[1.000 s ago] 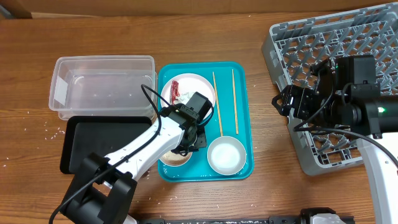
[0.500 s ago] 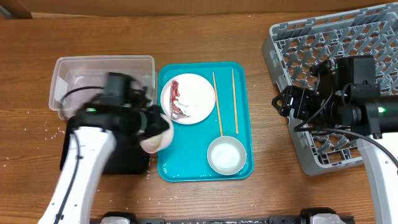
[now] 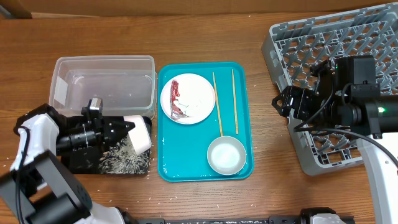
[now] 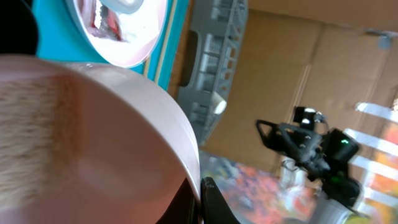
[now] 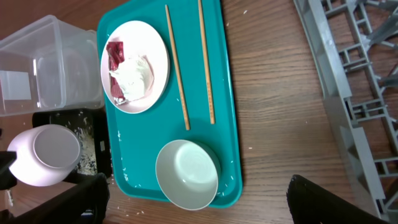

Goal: Sort waste into correct bins and load items into the dishwasher
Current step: 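Tip the pink bowl over the black tray to dump the rice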

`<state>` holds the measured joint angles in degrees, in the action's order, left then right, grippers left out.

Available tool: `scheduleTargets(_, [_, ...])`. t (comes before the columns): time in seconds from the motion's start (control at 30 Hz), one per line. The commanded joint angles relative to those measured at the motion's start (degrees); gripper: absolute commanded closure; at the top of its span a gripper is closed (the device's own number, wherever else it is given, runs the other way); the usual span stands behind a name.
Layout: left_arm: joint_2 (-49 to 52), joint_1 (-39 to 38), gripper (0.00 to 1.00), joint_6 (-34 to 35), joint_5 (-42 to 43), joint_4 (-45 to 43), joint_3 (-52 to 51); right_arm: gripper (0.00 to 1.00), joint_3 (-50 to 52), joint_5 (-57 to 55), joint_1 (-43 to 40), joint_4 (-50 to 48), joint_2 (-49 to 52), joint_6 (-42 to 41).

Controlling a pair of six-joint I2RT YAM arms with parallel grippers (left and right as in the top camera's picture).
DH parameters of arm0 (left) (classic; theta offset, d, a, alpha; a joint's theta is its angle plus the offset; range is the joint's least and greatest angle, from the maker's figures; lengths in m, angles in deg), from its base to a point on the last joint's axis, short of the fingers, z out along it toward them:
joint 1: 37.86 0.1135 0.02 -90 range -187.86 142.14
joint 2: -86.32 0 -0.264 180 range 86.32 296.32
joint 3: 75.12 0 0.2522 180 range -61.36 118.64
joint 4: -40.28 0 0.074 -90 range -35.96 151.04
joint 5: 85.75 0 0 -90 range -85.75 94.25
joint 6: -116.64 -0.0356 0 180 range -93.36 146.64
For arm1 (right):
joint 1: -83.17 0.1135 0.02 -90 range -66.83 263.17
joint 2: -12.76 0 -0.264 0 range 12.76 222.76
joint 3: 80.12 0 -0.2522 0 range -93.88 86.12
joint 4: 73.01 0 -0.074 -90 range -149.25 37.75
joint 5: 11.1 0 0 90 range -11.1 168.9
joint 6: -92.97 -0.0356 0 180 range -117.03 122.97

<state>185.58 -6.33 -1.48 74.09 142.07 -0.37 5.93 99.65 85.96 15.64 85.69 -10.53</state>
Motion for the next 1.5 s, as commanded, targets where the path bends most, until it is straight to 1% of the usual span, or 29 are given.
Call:
scheduleTargets(0.0, [4.2,0.2,0.96,-12.5,5.9,2.9,-0.3,0.07,-0.4,-0.2,0.5,0.3,-0.2,-0.2])
scheduleTargets(0.03, [4.9,0.4,0.96,-12.9,6.3,2.8,-0.3,0.07,-0.4,-0.2,0.5,0.3,-0.2,-0.2])
scheduleTargets(0.07, [5.4,0.4,0.96,-16.2,7.7,3.4,-0.3,0.06,-0.4,-0.2,0.5,0.3,-0.2,-0.2])
scheduleTargets(0.1, [5.4,0.8,0.96,-16.3,7.6,1.9,-0.3,0.06,-0.4,-0.2,0.5,0.2,-0.2,-0.2])
scheduleTargets(0.13, [5.5,1.1,0.96,-16.4,7.8,3.2,-0.3,0.06,-0.4,-0.2,0.5,0.2,-0.2,-0.2])
scheduleTargets(0.17, [5.4,1.3,0.96,-18.3,8.2,3.6,-0.3,0.06,-0.4,-0.2,0.5,0.2,-0.2,-0.2])
scheduleTargets(0.23, [5.5,1.7,0.96,-18.3,7.6,3.0,-0.3,0.06,-0.4,-0.2,0.5,0.2,-0.2,-0.2])
scheduleTargets(0.27, [5.5,1.9,0.96,-17.7,7.6,5.0,-0.3,0.06,-0.4,-0.2,0.5,0.2,-0.2,-0.2])
scheduleTargets(0.3, [5.4,1.9,0.96,-20.2,8.3,7.1,-0.3,0.06,-0.4,-0.2,0.5,0.3,-0.2,-0.2])
scheduleTargets(0.33, [5.2,1.9,0.96,-25.1,9.3,8.2,-0.3,0.06,-0.4,-0.2,0.5,0.3,-0.2,-0.2])
scheduleTargets(0.37, [5.2,2.0,0.96,-27.9,9.0,6.6,-0.3,0.06,-0.4,-0.2,0.5,0.3,-0.2,-0.2])
scheduleTargets(0.43, [5.6,2.4,0.96,-20.4,8.0,5.4,-0.4,0.06,-0.4,-0.2,0.5,0.2,-0.2,-0.2])
scheduleTargets(0.47, [5.6,2.4,0.96,-19.7,8.5,7.8,-0.5,0.06,-0.4,-0.2,0.5,0.3,-0.2,-0.2])
scheduleTargets(0.5, [5.5,2.4,0.96,-21.7,9.7,8.9,-0.5,0.06,-0.4,-0.2,0.5,0.3,-0.2,-0.2])
scheduleTargets(0.57, [5.1,2.6,0.96,-24.1,9.4,6.2,-0.3,0.06,-0.4,-0.2,0.5,0.2,-0.2,-0.2])
scheduleTargets(0.63, [5.2,3.2,0.96,-18.1,8.9,4.7,-0.5,0.06,-0.4,-0.2,0.5,0.2,-0.2,-0.2])
scheduleTargets(0.7, [5.2,3.3,0.96,-21.4,9.4,6.1,-0.5,0.06,-0.4,-0.2,0.5,0.2,-0.2,-0.2])
scheduleTargets(0.83, [5.1,3.3,0.96,-23.7,8.3,8.9,-0.5,0.05,-0.4,-0.2,0.5,0.2,-0.2,-0.2])
scheduleTargets(0.9, [4.2,3.0,0.96,-22.9,7.5,8.9,-0.5,0.05,-0.4,-0.2,0.5,0.2,-0.2,-0.2])
scheduleTargets(0.97, [3.0,3.1,0.96,-28.0,7.0,7.5,-0.2,0.05,-0.4,-0.2,0.5,0.2,-0.2,-0.2])
scheduleTargets(1.0, [2.6,3.7,0.96,-26.4,6.4,4.7,0.0,0.05,-0.4,-0.2,0.5,0.2,-0.2,-0.2])
scheduleTargets(1.07, [2.6,4.6,0.96,-17.6,6.4,2.4,0.1,0.05,-0.4,-0.2,0.5,0.2,-0.2,-0.2])
scheduleTargets(1.1, [2.6,4.6,0.96,-17.4,6.7,3.0,0.1,0.05,-0.4,-0.2,0.5,0.2,-0.2,-0.2])
scheduleTargets(1.17, [2.1,3.7,0.96,-21.6,6.2,6.1,0.2,0.05,-0.4,-0.2,0.5,0.3,-0.2,-0.2])
scheduleTargets(1.2, [1.4,2.7,0.96,-25.2,6.1,8.7,0.2,0.05,-0.4,-0.2,0.5,0.2,-0.2,-0.2])
scheduleTargets(1.27, [-0.5,1.0,0.96,-25.7,5.9,8.9,0.2,0.05,-0.4,-0.2,0.5,0.0,-0.2,-0.2])
scheduleTargets(1.33, [-4.1,-2.0,0.96,-24.3,5.9,8.7,0.3,0.05,-0.4,-0.2,0.5,-0.2,-0.2,-0.2])
scheduleTargets(1.4, [-6.9,-4.8,0.96,-20.3,5.7,7.2,0.4,0.05,-0.4,-0.2,0.5,-0.2,-0.2,-0.2])
scheduleTargets(1.47, [-9.3,-7.3,0.96,-11.6,4.3,3.2,0.4,0.05,-0.4,-0.2,0.5,-0.2,-0.2,-0.2])
